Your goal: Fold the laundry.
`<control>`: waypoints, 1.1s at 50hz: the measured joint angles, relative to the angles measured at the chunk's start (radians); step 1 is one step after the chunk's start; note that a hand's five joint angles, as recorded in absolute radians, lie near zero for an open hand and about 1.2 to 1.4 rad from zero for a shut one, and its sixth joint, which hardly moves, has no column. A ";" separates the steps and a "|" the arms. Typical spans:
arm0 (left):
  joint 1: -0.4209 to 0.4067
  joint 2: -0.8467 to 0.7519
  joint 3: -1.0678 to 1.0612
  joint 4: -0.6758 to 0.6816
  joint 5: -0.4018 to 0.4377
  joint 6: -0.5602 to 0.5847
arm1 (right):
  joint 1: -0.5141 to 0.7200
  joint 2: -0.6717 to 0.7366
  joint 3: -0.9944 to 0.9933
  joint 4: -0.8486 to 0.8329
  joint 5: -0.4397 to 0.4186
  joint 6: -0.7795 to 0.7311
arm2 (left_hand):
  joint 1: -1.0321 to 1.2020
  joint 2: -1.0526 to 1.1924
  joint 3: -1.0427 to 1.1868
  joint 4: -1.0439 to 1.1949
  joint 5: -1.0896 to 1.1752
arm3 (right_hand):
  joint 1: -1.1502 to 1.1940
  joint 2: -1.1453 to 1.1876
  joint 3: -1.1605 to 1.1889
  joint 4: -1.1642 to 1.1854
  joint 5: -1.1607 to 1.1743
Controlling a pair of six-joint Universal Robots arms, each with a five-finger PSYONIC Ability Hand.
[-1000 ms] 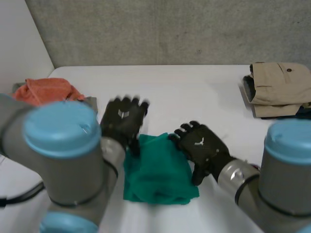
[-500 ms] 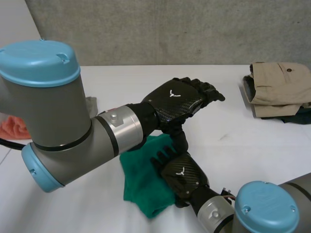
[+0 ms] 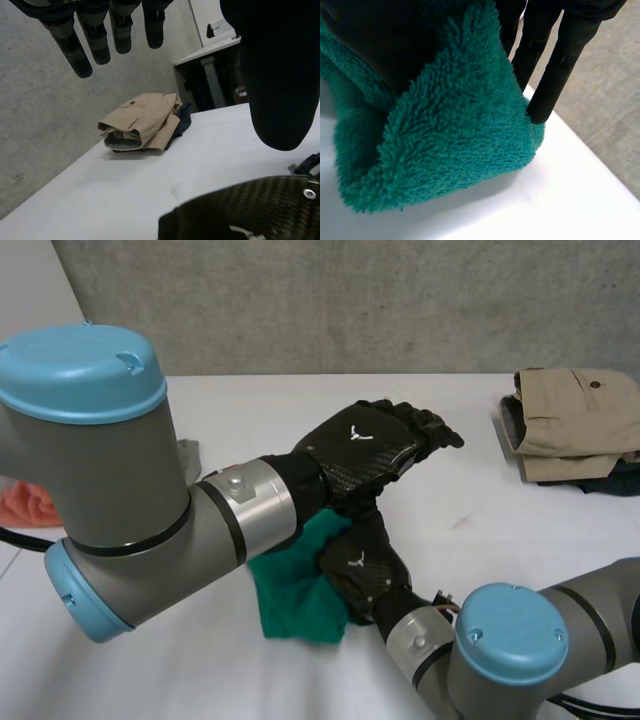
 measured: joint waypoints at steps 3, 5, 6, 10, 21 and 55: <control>0.004 0.007 0.006 0.001 -0.010 0.000 | -0.011 -0.010 -0.023 -0.003 0.003 0.003 | 0.000 0.000 0.000 0.000 0.000 | 0.000 0.000 0.000 0.004 0.000; 0.007 0.014 0.015 0.001 -0.024 0.001 | -0.031 -0.026 -0.046 -0.003 0.003 0.004 | 0.000 0.000 0.000 0.000 0.000 | 0.000 0.000 0.000 0.005 0.000; 0.009 0.018 0.019 0.001 -0.030 0.001 | -0.043 -0.034 -0.056 -0.002 0.002 0.004 | 0.000 0.000 0.000 0.000 0.000 | 0.000 0.000 0.000 0.006 0.000; 0.024 0.032 0.039 0.001 -0.055 0.000 | -0.110 -0.064 -0.110 0.004 -0.009 0.003 | 0.000 0.000 0.000 0.000 0.000 | 0.000 0.000 0.000 0.006 0.000; 0.070 0.065 0.069 0.022 -0.076 -0.008 | -0.307 -0.073 -0.359 -0.004 -0.082 0.013 | 0.000 0.000 0.000 0.000 0.000 | 0.000 0.000 0.011 0.009 0.009; 0.061 0.059 0.048 0.049 -0.088 -0.050 | -0.887 0.474 -0.868 -0.055 -0.276 0.087 | 0.000 0.000 0.000 0.000 0.000 | -0.144 -0.239 -0.231 -0.230 -0.175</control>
